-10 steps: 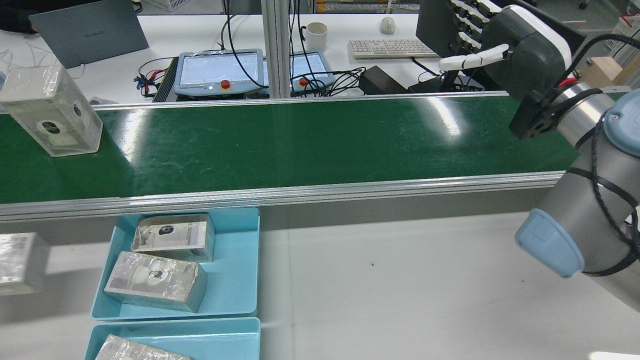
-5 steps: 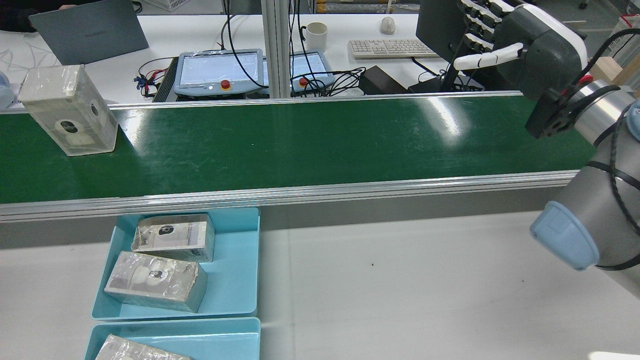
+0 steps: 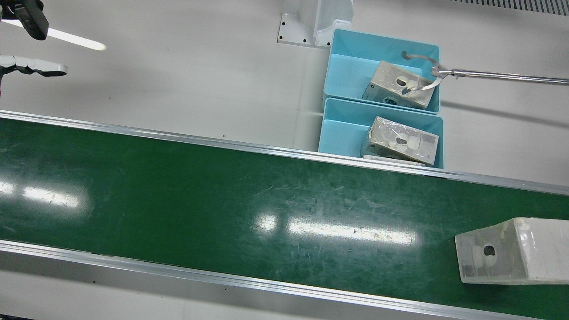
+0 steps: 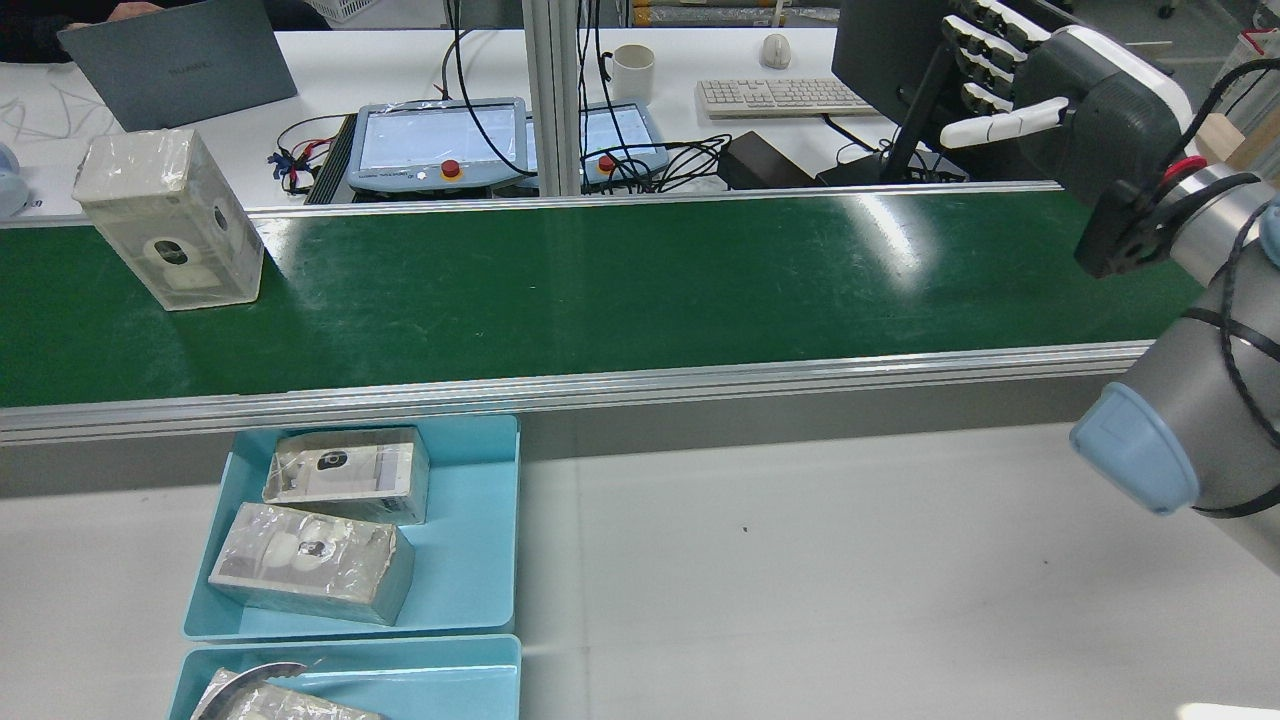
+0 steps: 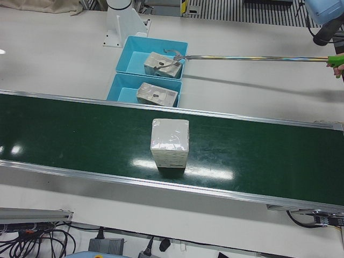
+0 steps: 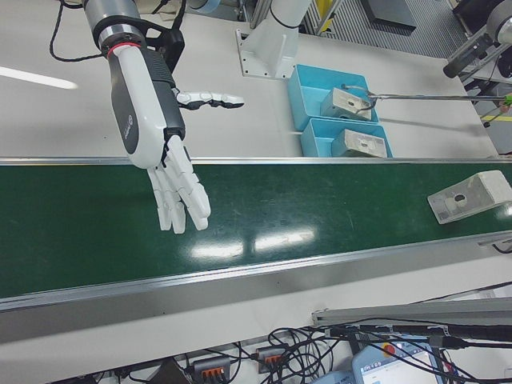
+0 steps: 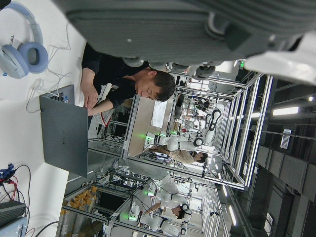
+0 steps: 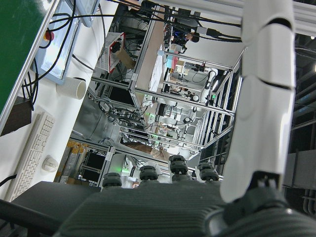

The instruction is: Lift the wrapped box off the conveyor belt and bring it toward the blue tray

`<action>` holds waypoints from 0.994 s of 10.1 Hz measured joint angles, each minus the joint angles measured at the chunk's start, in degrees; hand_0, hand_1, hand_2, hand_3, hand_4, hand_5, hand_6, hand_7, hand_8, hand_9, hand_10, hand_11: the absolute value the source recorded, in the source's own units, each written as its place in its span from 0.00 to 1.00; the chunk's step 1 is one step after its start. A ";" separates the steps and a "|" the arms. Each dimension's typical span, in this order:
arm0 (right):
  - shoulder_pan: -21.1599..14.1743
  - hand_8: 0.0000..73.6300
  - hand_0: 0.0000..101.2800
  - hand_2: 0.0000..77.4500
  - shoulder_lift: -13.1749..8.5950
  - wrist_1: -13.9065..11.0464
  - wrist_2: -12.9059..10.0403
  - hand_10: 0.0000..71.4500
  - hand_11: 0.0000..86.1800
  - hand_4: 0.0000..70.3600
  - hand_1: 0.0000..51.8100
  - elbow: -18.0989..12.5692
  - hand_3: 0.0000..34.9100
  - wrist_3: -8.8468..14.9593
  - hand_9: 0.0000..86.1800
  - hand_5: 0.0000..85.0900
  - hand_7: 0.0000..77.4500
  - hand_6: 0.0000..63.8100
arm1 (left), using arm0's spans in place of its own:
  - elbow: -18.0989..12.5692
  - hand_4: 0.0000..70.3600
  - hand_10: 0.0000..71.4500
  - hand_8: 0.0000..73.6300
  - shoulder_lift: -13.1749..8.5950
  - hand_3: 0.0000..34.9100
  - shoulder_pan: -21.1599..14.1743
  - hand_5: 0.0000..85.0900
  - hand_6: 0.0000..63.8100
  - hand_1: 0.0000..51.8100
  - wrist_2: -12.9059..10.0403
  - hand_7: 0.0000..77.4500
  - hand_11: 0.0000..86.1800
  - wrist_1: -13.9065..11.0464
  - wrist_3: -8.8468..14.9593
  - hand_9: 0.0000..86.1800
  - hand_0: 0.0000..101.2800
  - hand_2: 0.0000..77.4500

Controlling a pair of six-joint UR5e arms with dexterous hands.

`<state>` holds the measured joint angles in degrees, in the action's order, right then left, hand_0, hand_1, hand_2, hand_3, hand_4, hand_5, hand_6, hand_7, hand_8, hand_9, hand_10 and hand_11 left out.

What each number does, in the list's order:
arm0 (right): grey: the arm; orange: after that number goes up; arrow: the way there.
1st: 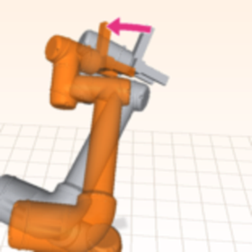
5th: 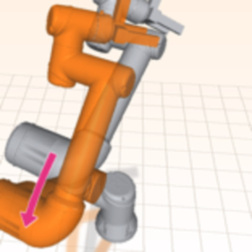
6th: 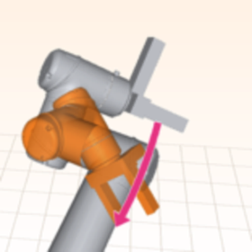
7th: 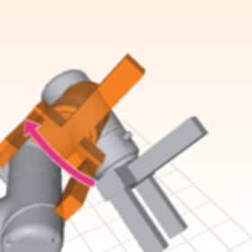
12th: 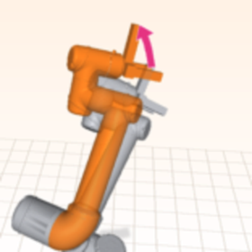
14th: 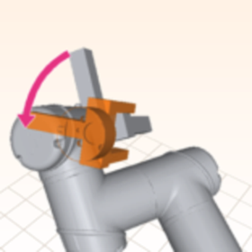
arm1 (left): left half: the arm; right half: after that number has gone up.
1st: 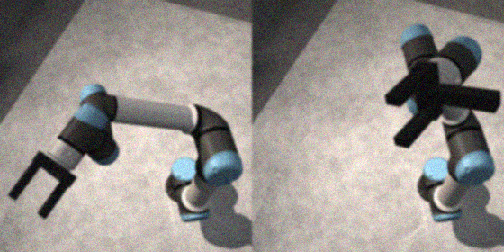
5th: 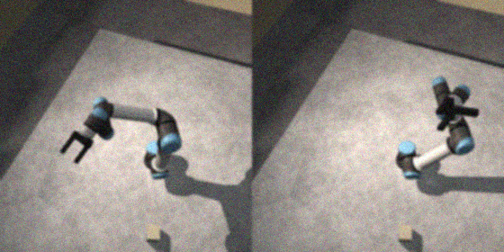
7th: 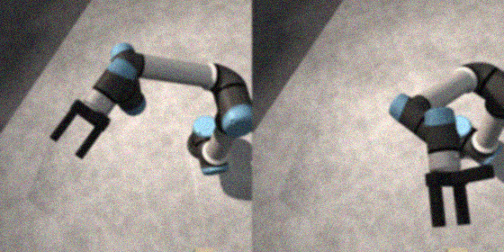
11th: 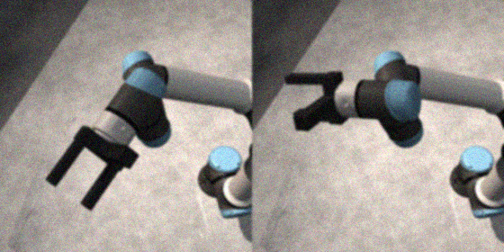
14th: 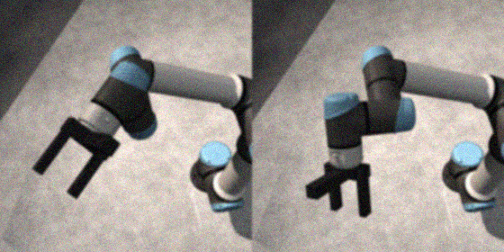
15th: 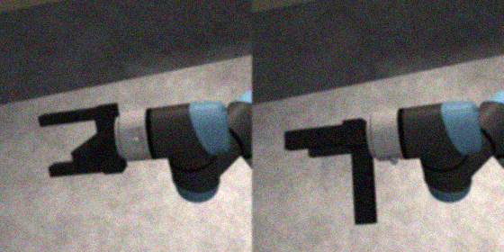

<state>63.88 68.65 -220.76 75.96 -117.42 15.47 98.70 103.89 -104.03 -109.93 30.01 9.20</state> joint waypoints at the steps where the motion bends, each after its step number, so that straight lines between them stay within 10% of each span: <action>1: 0.23 0.04 0.46 0.13 0.28 -0.03 0.04 0.02 0.03 0.00 0.24 0.51 0.40 -0.22 0.01 0.04 0.01 0.00 | 0.00 0.00 0.00 0.00 0.00 0.00 0.00 0.01 0.00 0.00 0.00 0.00 0.00 0.00 0.00 0.00 0.00 0.01; 10: 0.40 0.04 0.46 0.14 0.34 -0.02 0.07 0.01 0.03 0.00 0.24 3.35 0.32 -1.26 0.01 0.08 0.01 0.00 | 0.00 0.00 0.00 0.00 0.00 0.00 0.00 0.01 0.00 0.00 0.00 0.00 0.00 0.00 0.00 0.00 0.00 0.01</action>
<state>64.28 68.99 -220.78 76.03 -114.07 14.22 98.70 103.90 -104.03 -109.93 30.01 9.20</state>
